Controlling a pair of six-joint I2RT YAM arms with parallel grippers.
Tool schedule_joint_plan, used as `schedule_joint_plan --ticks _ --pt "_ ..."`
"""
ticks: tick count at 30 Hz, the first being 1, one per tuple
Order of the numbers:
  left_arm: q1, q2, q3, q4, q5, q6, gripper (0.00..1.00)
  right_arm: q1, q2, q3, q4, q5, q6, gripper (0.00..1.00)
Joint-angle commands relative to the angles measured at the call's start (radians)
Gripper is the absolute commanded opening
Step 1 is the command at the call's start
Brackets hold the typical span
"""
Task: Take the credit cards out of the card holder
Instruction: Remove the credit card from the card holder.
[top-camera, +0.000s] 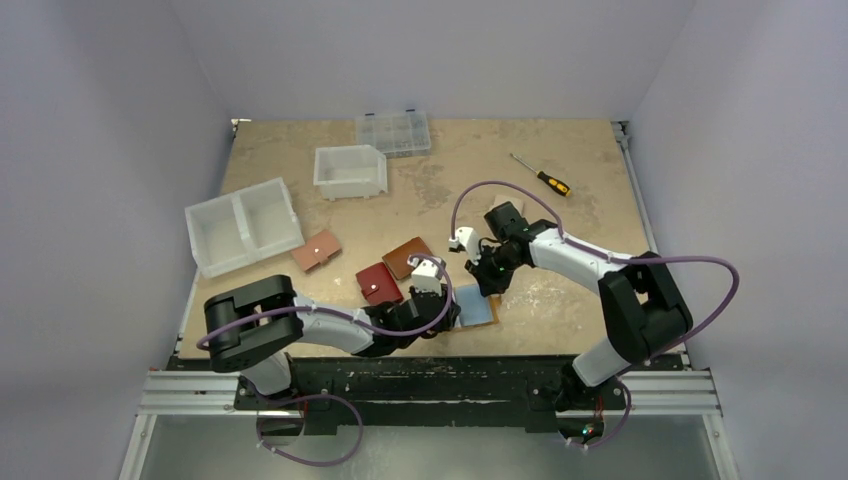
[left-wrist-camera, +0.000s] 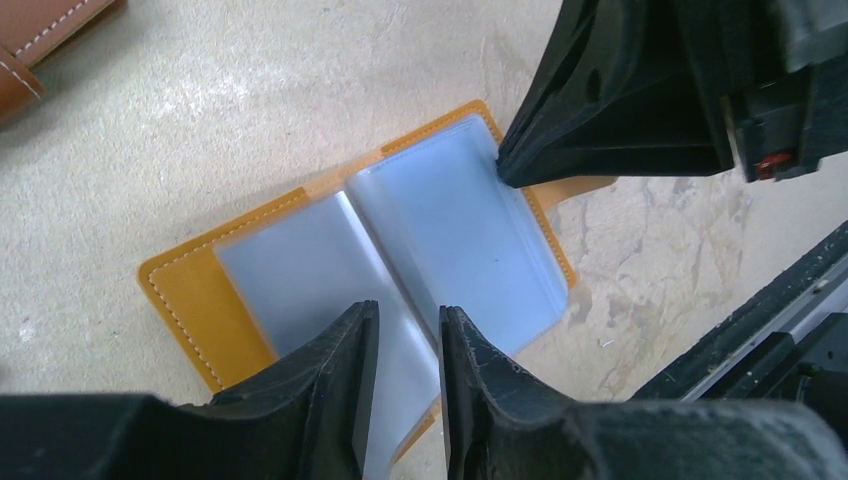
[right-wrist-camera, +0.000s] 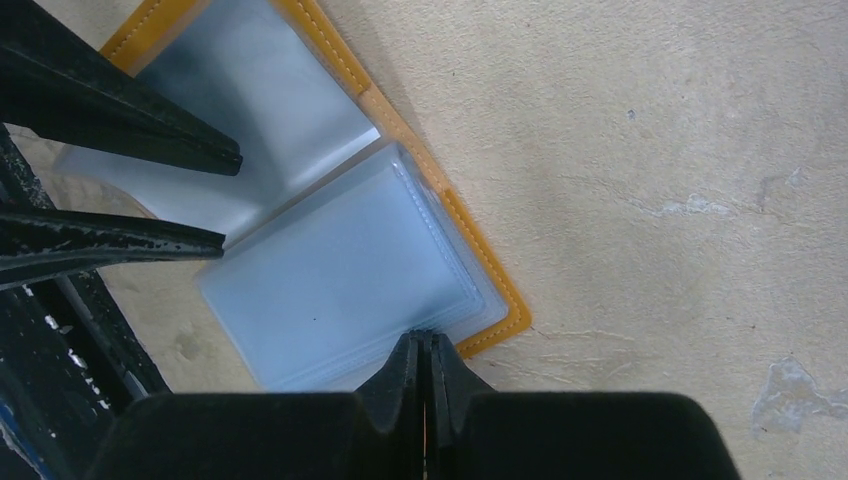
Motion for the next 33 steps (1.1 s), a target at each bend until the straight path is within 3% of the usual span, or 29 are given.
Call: schedule_joint_plan --ticks 1,6,18,33 --pt "-0.003 0.028 -0.022 0.076 0.004 -0.018 0.31 0.005 0.004 0.019 -0.009 -0.049 0.006 0.00" --pt "-0.002 0.050 -0.044 0.147 0.077 0.006 0.35 0.020 0.036 0.035 -0.021 -0.090 0.008 0.00" --pt "0.007 0.084 -0.087 0.284 0.171 0.029 0.52 0.037 0.065 0.067 -0.046 -0.186 -0.012 0.00" --pt "0.031 0.135 -0.047 0.231 0.164 -0.019 0.60 0.081 0.105 0.116 -0.120 -0.366 -0.077 0.01"
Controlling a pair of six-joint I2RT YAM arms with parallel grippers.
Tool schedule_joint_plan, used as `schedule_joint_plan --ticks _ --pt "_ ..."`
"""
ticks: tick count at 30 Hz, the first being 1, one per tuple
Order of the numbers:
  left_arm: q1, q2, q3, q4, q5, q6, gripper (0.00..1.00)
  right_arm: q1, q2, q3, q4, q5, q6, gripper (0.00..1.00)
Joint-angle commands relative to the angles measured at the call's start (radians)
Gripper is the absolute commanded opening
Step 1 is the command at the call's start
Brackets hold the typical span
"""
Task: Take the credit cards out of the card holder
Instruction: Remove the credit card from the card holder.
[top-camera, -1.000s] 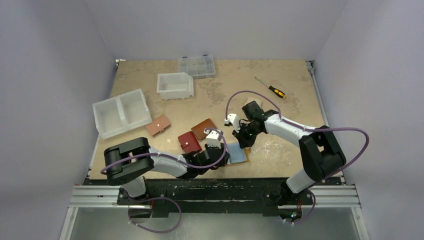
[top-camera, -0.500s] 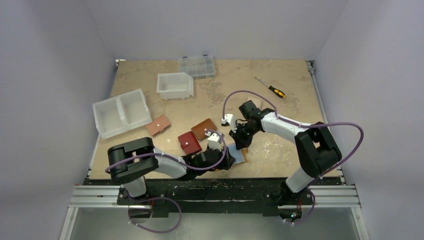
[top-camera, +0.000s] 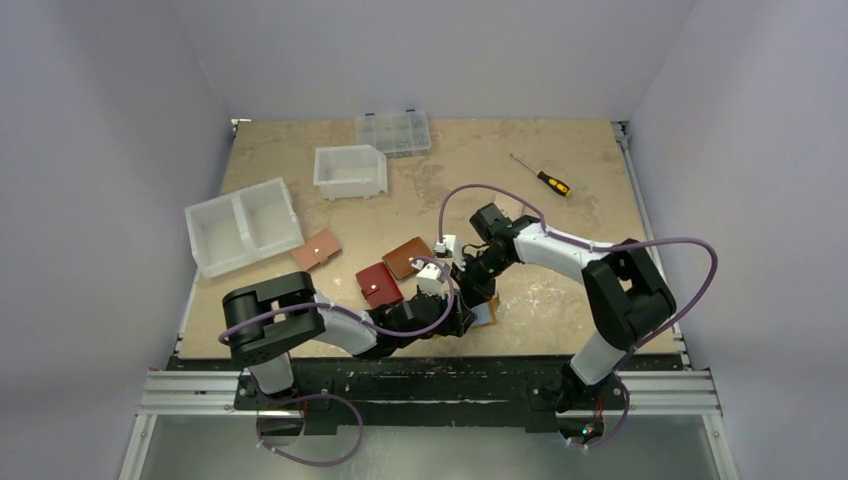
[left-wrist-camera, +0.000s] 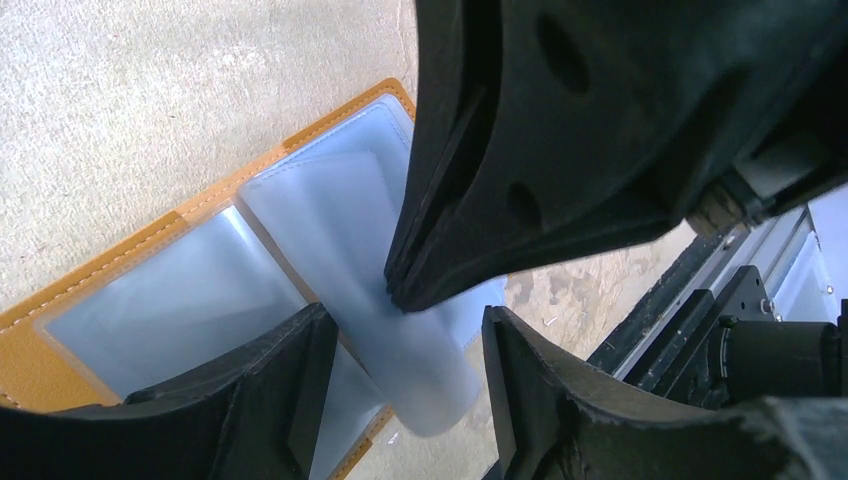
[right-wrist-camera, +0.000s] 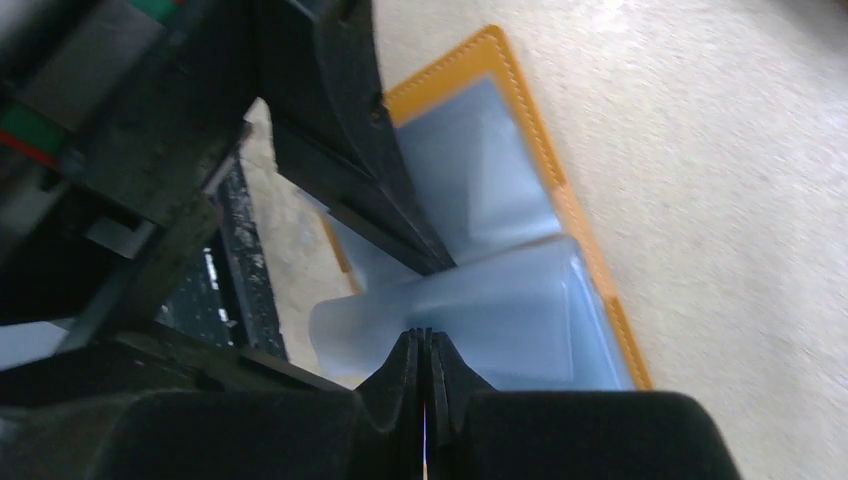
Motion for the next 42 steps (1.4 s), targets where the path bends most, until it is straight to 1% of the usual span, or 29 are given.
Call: schedule_joint_plan --ticks 1,2,5,7,9,14,17,22,26,33,36,39,42 --pt "0.010 0.035 0.010 -0.029 0.005 -0.015 0.60 0.032 0.021 0.051 -0.047 -0.117 -0.044 0.01" --pt "0.012 0.040 0.014 -0.034 0.003 -0.016 0.59 0.034 0.021 0.055 -0.052 -0.131 -0.045 0.01" --pt "0.023 0.047 0.008 -0.050 -0.014 -0.039 0.52 0.031 -0.004 0.057 -0.050 -0.136 -0.031 0.02" --pt "0.035 0.043 -0.019 -0.038 -0.021 -0.072 0.35 0.017 -0.032 0.048 -0.035 -0.110 -0.013 0.03" --pt "0.051 0.030 -0.066 -0.002 -0.013 -0.091 0.27 -0.003 -0.066 0.033 -0.013 -0.053 0.010 0.05" --pt "0.074 0.010 -0.111 0.038 0.003 -0.104 0.25 -0.043 -0.163 -0.037 0.081 0.158 0.046 0.07" --pt "0.077 0.029 -0.108 0.066 0.019 -0.107 0.22 -0.043 -0.157 -0.059 0.073 0.258 0.024 0.07" --pt "0.078 0.063 -0.111 0.120 0.049 -0.124 0.21 -0.039 -0.128 -0.060 0.068 0.275 0.017 0.03" --pt "0.078 0.060 -0.117 0.131 0.051 -0.125 0.21 -0.039 -0.094 -0.058 0.070 0.300 0.029 0.02" --pt "0.078 0.077 -0.119 0.166 0.077 -0.123 0.22 -0.026 -0.038 -0.038 0.050 0.246 0.027 0.01" --pt "0.078 0.083 -0.125 0.200 0.095 -0.123 0.26 -0.008 -0.017 -0.026 0.043 0.225 0.027 0.01" --pt "0.078 0.093 -0.125 0.220 0.114 -0.116 0.34 0.009 -0.011 -0.014 0.036 0.187 0.026 0.00" --pt "0.078 0.108 -0.121 0.238 0.130 -0.113 0.40 0.013 -0.002 -0.004 0.026 0.161 0.022 0.00"
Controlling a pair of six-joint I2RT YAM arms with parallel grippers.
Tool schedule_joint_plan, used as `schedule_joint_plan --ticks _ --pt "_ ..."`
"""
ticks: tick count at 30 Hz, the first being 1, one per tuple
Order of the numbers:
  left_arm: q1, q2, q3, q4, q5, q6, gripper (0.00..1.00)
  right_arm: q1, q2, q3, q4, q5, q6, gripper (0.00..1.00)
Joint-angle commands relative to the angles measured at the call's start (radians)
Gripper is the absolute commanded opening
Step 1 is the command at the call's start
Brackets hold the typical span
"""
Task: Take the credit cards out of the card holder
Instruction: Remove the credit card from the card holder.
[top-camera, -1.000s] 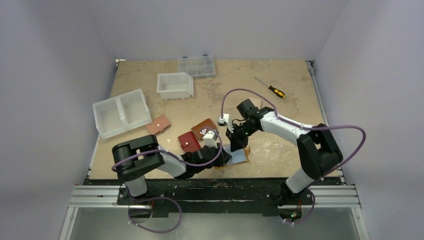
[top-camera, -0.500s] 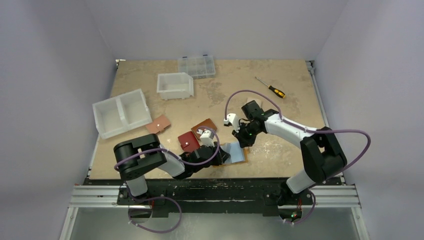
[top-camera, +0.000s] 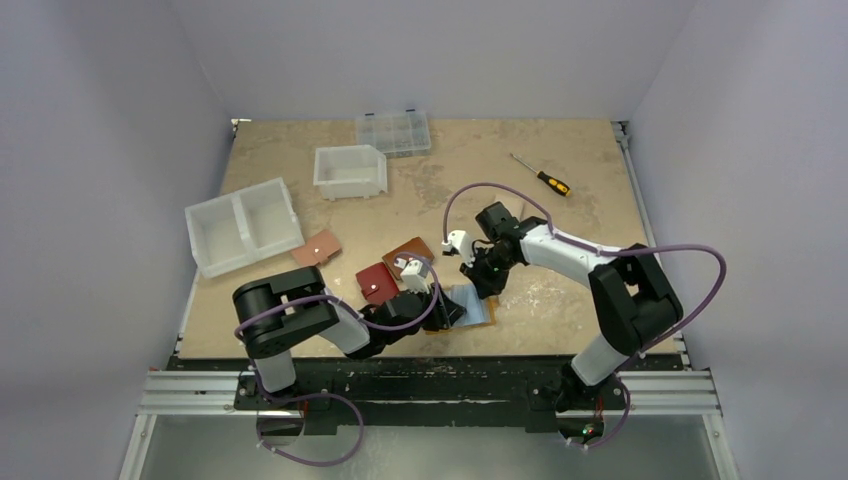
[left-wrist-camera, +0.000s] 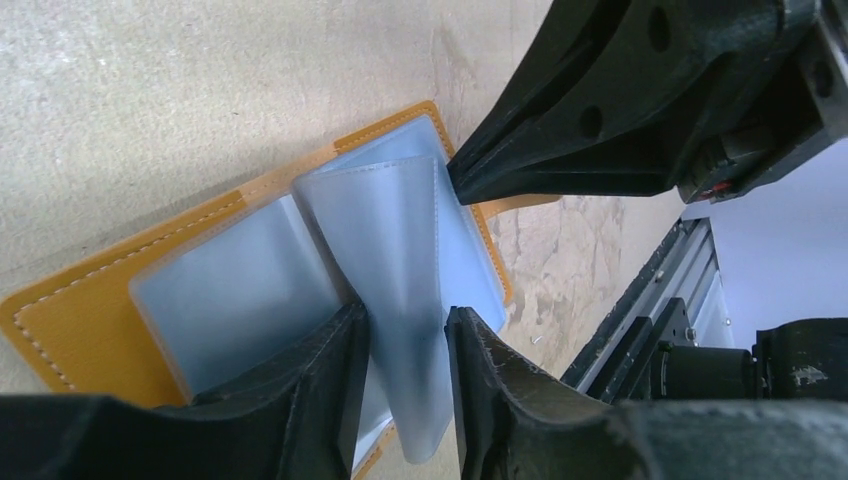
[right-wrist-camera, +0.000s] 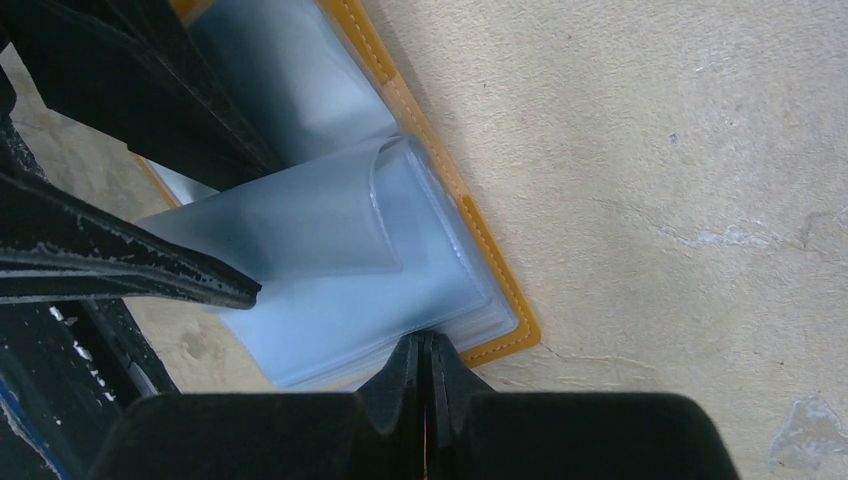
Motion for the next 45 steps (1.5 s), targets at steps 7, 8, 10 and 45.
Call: schedule_joint_plan --ticks 7,8,10,45 --pt "0.002 0.057 0.004 -0.013 0.062 0.025 0.43 0.032 0.027 0.041 -0.045 -0.182 -0.017 0.00" --pt "0.001 0.059 0.007 -0.014 0.065 0.028 0.45 0.033 0.027 0.044 -0.047 -0.189 -0.019 0.00" --pt "-0.001 0.062 0.014 -0.015 0.067 0.035 0.47 0.036 0.030 0.047 -0.049 -0.198 -0.019 0.00" --pt "0.000 0.056 -0.033 -0.043 0.006 -0.020 0.09 -0.008 -0.097 0.051 -0.031 -0.210 -0.008 0.06"
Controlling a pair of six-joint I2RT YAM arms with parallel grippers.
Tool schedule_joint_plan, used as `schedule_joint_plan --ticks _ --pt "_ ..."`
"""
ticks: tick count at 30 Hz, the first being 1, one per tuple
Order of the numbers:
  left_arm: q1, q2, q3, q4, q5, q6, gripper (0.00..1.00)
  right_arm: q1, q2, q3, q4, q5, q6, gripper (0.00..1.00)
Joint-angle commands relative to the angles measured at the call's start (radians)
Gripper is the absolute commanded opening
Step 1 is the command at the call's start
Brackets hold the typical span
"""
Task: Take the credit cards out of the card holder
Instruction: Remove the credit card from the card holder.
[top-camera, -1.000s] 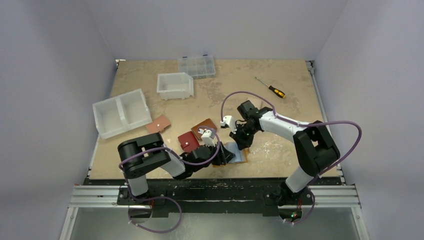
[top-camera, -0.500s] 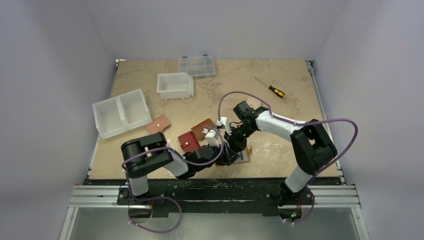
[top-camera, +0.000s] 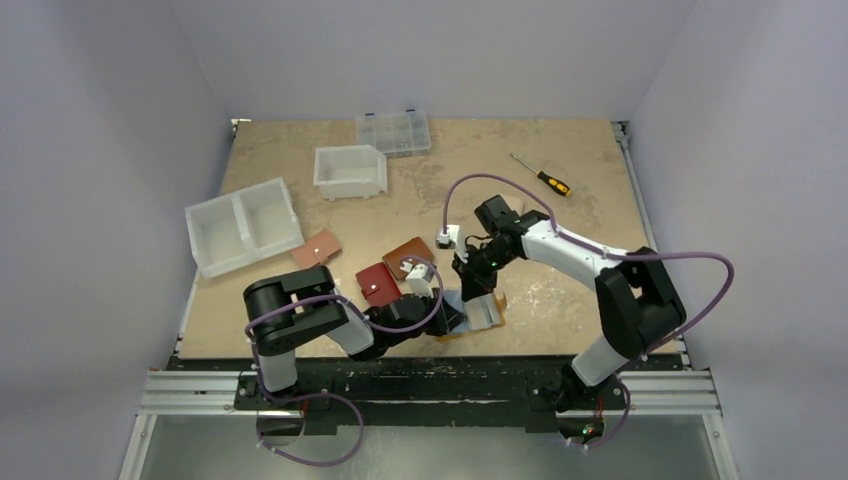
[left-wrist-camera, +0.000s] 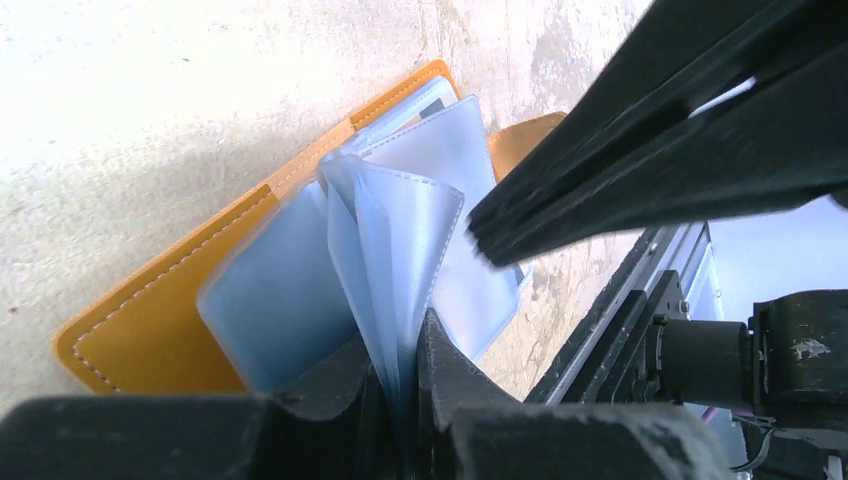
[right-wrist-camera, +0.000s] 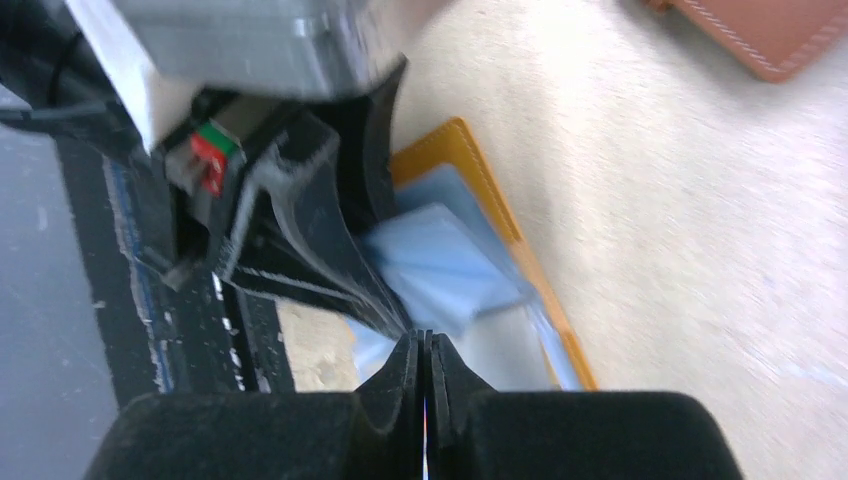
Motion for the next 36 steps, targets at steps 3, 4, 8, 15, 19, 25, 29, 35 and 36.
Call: schedule_joint_plan --ticks 3,4,8,15,19,25,29,35,36 --pt "0.018 -0.009 -0.070 -0.058 -0.042 -0.018 0.09 -0.019 -0.149 -0.073 0.071 0.263 -0.011 0.06" --pt "0.019 -0.010 -0.073 -0.054 -0.040 -0.019 0.09 -0.018 -0.154 -0.089 0.073 0.294 -0.022 0.06" --pt "0.024 0.005 -0.065 -0.042 -0.020 -0.017 0.10 -0.017 -0.153 -0.095 0.055 0.301 -0.040 0.05" --pt "0.026 0.056 -0.081 0.056 0.008 -0.038 0.09 -0.011 -0.081 -0.090 0.060 0.337 -0.026 0.03" --pt "0.026 0.055 -0.086 0.090 0.022 -0.028 0.10 0.002 -0.067 -0.093 0.073 0.334 -0.013 0.02" --pt "0.023 0.077 -0.071 0.112 0.052 -0.018 0.21 0.042 -0.026 -0.077 0.071 0.295 -0.001 0.02" --pt "0.018 0.076 -0.068 0.108 0.054 -0.014 0.28 0.049 -0.008 -0.061 0.054 0.237 -0.005 0.02" --pt "0.014 0.052 -0.066 0.077 0.043 0.007 0.40 0.050 0.002 -0.035 0.030 0.160 -0.009 0.01" --pt "0.012 0.047 -0.065 0.068 0.039 0.012 0.43 0.049 0.002 -0.031 0.026 0.148 -0.012 0.01"
